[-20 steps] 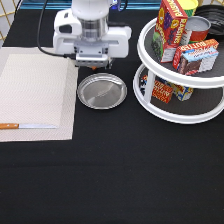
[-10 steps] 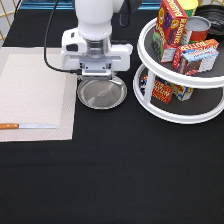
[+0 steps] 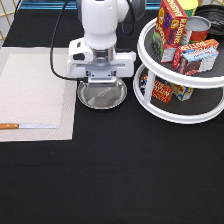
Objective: Arrange plate and fork
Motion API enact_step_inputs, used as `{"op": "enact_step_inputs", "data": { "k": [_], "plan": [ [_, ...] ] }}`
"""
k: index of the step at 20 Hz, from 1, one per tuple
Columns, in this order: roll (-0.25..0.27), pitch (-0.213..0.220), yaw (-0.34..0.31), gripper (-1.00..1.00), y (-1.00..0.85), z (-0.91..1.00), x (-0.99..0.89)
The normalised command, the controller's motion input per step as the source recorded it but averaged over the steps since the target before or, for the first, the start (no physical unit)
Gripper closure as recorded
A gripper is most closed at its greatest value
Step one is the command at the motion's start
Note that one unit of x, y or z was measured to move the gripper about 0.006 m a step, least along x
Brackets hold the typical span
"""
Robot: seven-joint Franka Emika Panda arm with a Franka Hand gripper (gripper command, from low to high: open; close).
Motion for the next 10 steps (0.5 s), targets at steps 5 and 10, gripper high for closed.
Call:
{"op": "enact_step_inputs", "data": {
  "k": [5, 10],
  "plan": [
    [0.155, 0.025, 0.007, -1.00, -0.28, -0.08, 0.29],
    [0.163, 0.073, 0.000, -1.00, -0.33, -0.04, 0.34]
  ]
}}
